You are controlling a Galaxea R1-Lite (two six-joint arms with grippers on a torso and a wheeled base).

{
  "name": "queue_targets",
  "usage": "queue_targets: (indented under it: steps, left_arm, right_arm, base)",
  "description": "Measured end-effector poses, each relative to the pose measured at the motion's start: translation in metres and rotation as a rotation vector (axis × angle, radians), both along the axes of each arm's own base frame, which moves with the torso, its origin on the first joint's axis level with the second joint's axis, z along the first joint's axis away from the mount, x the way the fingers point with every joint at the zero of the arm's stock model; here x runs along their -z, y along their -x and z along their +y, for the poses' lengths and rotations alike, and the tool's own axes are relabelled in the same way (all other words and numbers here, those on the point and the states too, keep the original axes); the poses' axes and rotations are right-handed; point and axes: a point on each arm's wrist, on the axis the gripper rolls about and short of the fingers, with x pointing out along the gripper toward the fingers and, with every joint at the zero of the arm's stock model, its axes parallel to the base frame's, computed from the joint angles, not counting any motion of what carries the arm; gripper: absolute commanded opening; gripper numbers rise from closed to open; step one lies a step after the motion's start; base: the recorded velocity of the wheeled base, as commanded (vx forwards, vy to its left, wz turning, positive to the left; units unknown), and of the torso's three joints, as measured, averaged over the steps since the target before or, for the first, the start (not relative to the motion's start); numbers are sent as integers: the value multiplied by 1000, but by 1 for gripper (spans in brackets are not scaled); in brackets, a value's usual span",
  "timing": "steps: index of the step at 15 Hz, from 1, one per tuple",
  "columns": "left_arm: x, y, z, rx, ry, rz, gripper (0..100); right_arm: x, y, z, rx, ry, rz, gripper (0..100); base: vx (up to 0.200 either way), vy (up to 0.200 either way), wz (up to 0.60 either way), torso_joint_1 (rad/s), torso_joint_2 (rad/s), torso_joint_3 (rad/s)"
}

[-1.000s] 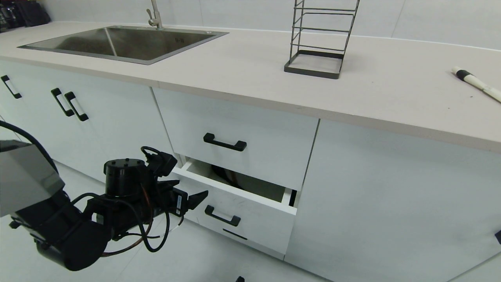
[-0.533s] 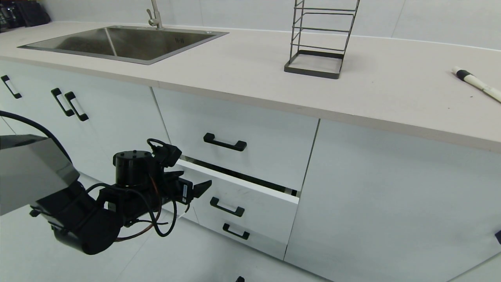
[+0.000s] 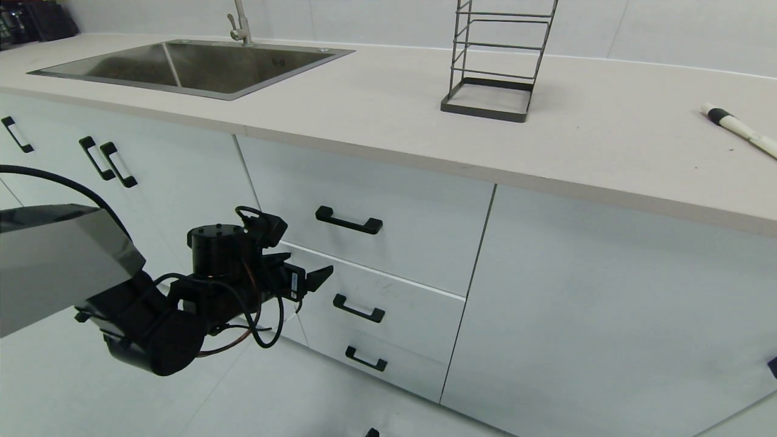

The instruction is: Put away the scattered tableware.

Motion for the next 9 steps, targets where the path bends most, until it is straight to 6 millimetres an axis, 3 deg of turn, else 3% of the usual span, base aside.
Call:
queue_targets:
  steps: [5, 9]
  left_arm:
    - [0, 2, 2, -4, 12, -31, 100]
    - [-8, 35, 10, -6, 38, -50, 100]
  right_arm:
    - [0, 0, 0, 0, 0, 0, 100]
    - [0, 0, 0, 0, 0, 0, 100]
  base:
    - [0, 0, 0, 0, 0, 0]
    - [0, 0, 0, 0, 0, 0]
